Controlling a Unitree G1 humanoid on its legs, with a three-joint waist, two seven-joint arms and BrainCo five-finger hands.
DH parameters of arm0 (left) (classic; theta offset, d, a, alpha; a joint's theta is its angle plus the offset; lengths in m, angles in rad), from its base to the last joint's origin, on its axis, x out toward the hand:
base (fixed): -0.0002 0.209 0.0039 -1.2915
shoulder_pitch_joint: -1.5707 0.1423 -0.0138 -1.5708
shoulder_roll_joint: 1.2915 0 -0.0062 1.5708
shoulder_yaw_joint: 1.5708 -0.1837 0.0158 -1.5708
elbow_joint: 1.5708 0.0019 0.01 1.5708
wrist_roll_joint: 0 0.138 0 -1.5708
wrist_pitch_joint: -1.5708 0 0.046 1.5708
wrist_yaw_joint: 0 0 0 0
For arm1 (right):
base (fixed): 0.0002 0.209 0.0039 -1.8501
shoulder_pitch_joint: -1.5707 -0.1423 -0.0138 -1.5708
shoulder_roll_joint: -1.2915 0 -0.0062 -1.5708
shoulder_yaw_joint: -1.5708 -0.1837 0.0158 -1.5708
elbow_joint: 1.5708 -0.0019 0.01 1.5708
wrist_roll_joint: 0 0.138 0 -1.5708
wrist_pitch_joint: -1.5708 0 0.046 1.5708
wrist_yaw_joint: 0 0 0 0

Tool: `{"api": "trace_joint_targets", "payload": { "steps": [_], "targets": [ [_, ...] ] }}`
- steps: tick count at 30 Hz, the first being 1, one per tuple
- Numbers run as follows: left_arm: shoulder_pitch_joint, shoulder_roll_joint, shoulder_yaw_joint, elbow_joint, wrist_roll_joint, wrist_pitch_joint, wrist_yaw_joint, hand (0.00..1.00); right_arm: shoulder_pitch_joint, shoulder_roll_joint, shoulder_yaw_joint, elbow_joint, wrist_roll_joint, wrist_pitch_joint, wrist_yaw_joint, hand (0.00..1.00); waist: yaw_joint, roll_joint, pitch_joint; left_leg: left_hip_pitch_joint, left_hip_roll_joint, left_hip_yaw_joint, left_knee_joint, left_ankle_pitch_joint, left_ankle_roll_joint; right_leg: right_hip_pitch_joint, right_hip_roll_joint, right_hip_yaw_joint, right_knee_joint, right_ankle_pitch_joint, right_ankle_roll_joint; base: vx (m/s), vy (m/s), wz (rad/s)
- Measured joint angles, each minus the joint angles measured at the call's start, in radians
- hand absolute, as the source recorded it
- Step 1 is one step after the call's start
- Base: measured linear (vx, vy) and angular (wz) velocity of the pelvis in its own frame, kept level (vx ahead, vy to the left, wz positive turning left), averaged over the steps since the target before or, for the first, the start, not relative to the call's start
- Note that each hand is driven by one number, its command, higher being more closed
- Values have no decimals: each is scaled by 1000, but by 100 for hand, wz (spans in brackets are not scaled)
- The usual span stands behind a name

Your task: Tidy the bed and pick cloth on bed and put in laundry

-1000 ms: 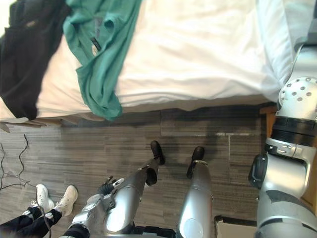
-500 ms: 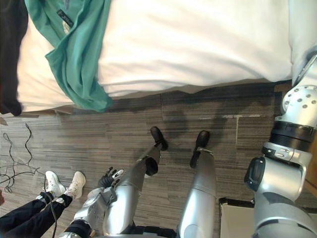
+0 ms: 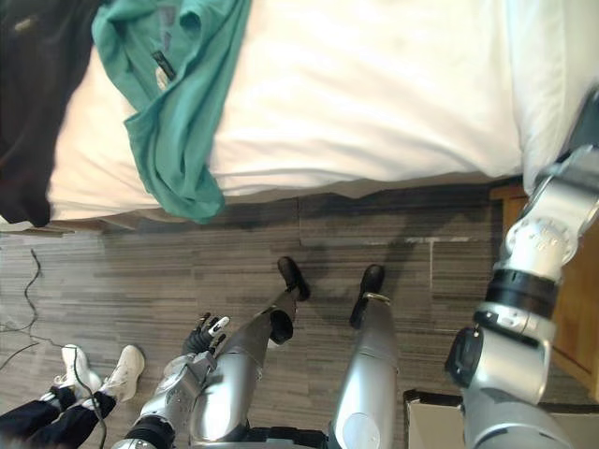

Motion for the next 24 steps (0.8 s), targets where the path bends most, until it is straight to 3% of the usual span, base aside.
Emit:
{"api": "trace_joint_targets", "payload": {
  "steps": [3, 8, 12, 18, 20, 24],
  "targets": [
    [0, 7, 0, 0, 31, 23, 34, 0, 73, 70, -35, 11, 0, -8, -24, 100, -1, -14, -2, 37, 23, 1, 46, -49, 0, 75, 16, -5, -40, 13, 15, 46, 55, -18],
    [-2, 16, 0, 0, 41, 69, 80, 0, 130, 106, -72, 0, -14, -23, -31, 100, -2, -38, -5, 115, 39, 0, 61, -79, -3, 192, 38, -16, -102, 34, 28, 43, 55, -12],
    [-2, 32, -10, 8, 68, 112, 90, 0, 142, 108, -68, -21, -146, -44, -23, 100, -1, -65, -16, 196, 39, -15, 28, -78, -6, 299, 57, -34, -167, 49, 35, 53, 10, -1],
    [1, 64, -39, 46, 81, 128, 80, 0, 132, 87, 22, -74, -318, -51, -8, 100, -23, -71, -21, 260, 27, -53, 4, -64, 3, 400, 66, -67, -229, 58, 43, 64, 3, 11],
    [2, 69, -46, 47, 97, 132, 74, 0, 118, 83, 45, -88, -338, -15, 12, 100, -24, -71, -21, 264, 22, -63, 0, -62, 6, 408, 66, -70, -236, 61, 46, 42, 6, 7],
    [3, 77, -47, 48, 98, 141, 71, 0, 63, 57, 144, -53, -374, 118, 45, 100, -21, -70, -21, 250, 18, -86, 14, -61, 7, 410, 65, -82, -234, 62, 48, 6, 5, 12]
  ]
}}
